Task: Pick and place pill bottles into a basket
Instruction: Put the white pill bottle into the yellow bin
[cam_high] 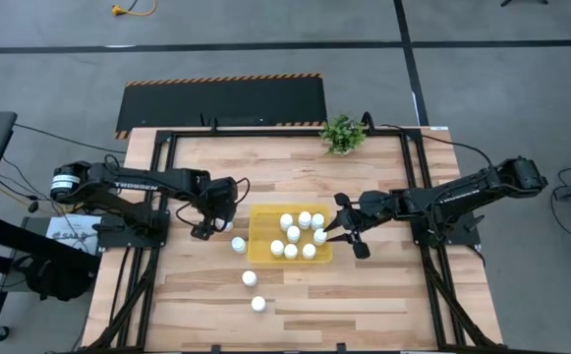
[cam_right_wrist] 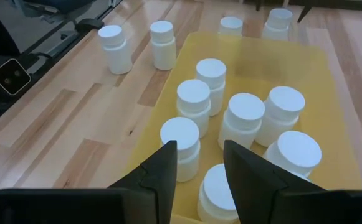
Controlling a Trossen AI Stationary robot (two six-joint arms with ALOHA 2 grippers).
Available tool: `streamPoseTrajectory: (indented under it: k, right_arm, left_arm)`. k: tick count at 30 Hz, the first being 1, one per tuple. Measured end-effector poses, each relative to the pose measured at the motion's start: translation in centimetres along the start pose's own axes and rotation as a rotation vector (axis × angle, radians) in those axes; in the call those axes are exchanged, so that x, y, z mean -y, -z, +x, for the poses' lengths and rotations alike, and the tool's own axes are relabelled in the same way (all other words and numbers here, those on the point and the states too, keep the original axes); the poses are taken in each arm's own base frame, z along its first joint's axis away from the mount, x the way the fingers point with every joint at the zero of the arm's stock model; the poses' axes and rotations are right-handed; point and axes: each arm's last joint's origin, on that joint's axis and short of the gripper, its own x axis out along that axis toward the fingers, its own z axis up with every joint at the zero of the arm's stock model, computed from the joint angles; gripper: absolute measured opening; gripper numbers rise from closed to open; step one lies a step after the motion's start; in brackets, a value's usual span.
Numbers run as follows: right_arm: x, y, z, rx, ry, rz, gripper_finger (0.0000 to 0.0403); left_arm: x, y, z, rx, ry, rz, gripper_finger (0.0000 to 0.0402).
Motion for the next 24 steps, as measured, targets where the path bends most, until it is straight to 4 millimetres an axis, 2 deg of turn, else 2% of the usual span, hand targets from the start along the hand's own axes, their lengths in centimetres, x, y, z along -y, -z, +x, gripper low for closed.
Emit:
streamPoseTrajectory:
  k: [11, 24]
  right_arm:
    - [0.01, 0.00, 0.01, 0.000, 0.004, -0.024, 0.0124]
    - [0.02, 0.00, 0.00, 0.000, 0.006, -0.026, 0.0124]
  left_arm:
    - [-0.11, -0.06, 0.01, -0.001, -0.027, 0.000, 0.0319]
    - [-0.21, -0.18, 0.53, 0.002, -0.017, 0.000, 0.0282]
